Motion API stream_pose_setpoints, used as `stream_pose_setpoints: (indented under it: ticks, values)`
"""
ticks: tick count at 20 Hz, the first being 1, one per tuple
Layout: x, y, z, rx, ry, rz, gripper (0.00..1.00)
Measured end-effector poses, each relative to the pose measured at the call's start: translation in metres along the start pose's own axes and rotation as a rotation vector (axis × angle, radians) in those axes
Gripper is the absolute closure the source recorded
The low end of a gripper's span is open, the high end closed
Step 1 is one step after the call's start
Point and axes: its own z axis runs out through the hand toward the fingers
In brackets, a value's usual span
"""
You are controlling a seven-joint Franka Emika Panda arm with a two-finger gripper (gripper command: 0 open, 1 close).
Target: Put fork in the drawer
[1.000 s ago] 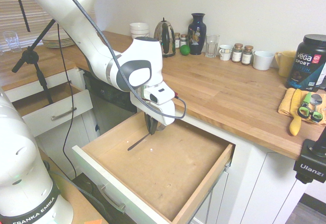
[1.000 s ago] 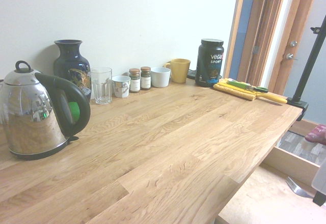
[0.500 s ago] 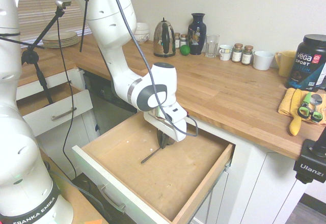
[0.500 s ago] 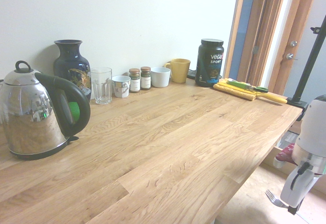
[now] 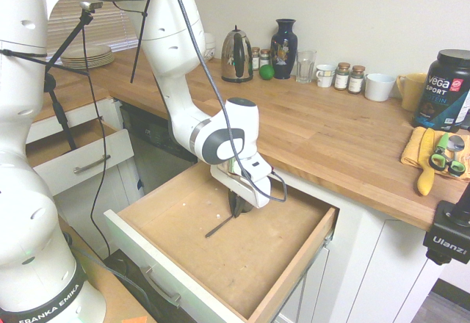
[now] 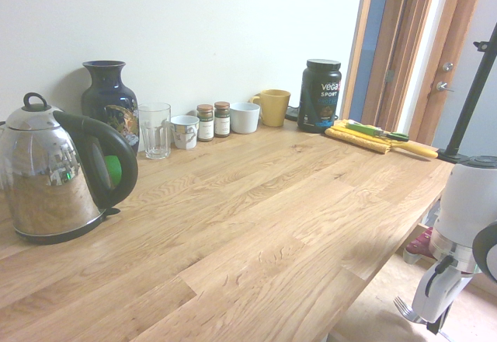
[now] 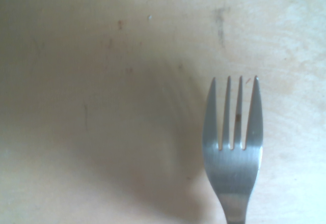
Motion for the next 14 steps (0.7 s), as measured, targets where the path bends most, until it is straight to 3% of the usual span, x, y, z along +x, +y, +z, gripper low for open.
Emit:
stream_pose_setpoints:
  ticks: [14]
  values:
    - [-0.0037, -0.0003, 0.0016, 0.010, 0.004, 0.009, 0.00]
